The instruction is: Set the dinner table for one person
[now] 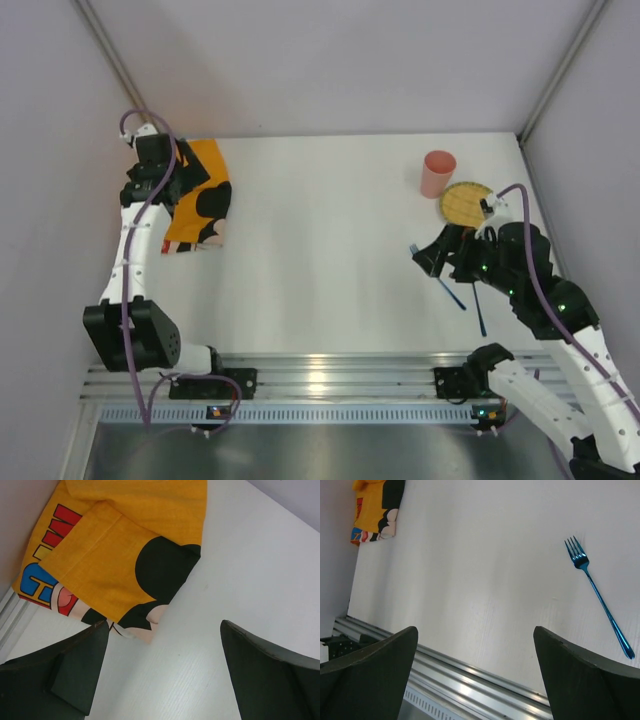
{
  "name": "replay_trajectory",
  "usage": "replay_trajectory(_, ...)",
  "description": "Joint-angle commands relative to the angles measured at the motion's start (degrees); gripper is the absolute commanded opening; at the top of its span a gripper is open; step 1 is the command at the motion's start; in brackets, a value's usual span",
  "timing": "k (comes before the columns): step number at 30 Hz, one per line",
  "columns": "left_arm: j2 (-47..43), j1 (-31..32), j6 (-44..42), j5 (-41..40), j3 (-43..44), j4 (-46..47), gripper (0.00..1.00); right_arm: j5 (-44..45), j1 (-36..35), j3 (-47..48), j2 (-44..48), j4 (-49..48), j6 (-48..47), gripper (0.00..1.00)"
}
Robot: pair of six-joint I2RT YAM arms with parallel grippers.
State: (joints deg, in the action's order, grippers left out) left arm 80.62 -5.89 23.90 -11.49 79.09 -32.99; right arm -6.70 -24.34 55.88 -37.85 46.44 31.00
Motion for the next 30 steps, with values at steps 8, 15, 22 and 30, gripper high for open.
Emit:
replay_trajectory(8,18.08,-9.05,5.11,7.88,-1.04,3.71,0.97,2.83,-0.27,3.18,-4.95,1.9,-1.47,1.0)
replay_trajectory(15,32.64,-9.05,4.4,7.71,5.54,1.09,0.93,3.01,-0.27,7.74,-12.33,2.52,-4.02,1.0)
replay_trajectory(22,38.82,-9.05,4.84,6.65,6.51,2.32,0.89,1.69,-0.27,11.62,-19.81,2.43,-4.02,1.0)
replay_trajectory(30,44.18,-6.95,1.77,9.02,7.48,1.79,0.17,2.48,-0.27,11.1,-20.43,1.91,-3.5,1.0)
